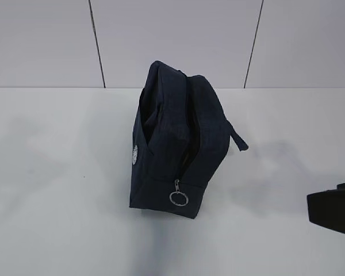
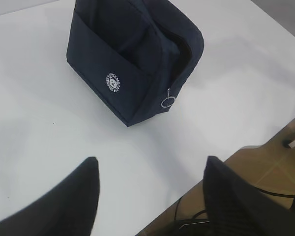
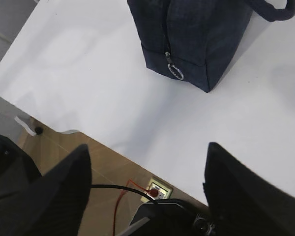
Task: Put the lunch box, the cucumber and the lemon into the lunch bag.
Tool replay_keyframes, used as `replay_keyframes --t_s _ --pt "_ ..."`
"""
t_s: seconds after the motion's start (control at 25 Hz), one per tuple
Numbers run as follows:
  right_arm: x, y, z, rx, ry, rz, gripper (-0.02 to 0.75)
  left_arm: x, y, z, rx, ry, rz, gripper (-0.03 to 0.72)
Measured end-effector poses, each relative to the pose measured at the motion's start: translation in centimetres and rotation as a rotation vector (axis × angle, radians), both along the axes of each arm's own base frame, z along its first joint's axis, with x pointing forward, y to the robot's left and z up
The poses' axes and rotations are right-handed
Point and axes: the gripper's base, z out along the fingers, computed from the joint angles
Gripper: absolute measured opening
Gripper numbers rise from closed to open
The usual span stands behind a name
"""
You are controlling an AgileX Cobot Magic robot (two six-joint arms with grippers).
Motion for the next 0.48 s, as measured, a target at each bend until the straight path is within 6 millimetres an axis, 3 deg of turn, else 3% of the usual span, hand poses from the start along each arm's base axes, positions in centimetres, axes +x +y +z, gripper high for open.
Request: replay_keyframes --t_s 0.28,0.48 --pt "-0.2 1.2 -1.2 -0.001 -0.21 0.24 0.467 0.1 0.0 0.1 -0.007 -0.009 0.003 0.465" --pt "0.9 1.5 -3.7 -0.026 -0.164 0.267 0.463 0.1 -0.1 0.2 -0.018 -0.02 0.007 0.465"
